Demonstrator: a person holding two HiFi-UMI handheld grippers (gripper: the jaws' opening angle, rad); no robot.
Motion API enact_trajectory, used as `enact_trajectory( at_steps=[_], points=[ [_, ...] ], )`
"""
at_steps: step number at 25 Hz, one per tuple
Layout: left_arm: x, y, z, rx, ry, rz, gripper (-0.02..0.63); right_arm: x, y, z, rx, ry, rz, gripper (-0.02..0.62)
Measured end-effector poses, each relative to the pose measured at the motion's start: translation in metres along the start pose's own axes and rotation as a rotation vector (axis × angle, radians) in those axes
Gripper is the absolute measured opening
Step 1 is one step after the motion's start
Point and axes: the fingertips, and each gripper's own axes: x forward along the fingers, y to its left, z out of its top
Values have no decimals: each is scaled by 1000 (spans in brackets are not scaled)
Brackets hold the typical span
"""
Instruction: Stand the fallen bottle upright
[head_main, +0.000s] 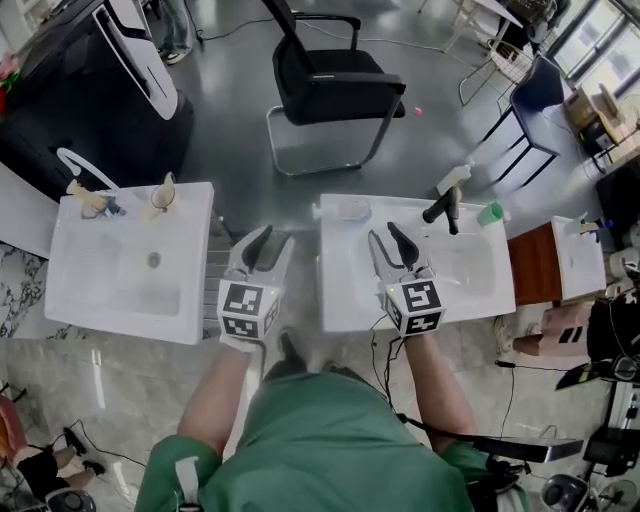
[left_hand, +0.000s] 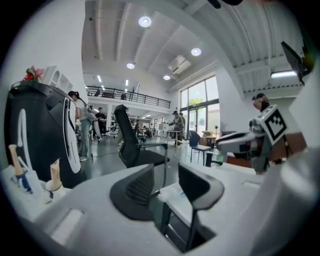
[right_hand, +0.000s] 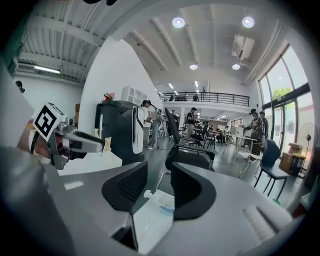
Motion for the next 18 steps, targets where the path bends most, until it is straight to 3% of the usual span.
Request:
enact_trajectory(
  at_steps=[8, 18],
  points=[
    [24, 30, -24, -16, 35, -16, 153, 46, -6, -14, -174, 114, 16, 143],
    [55, 39, -46, -45, 101, 61, 153, 107, -14, -70, -363, 279, 167, 198]
  ],
)
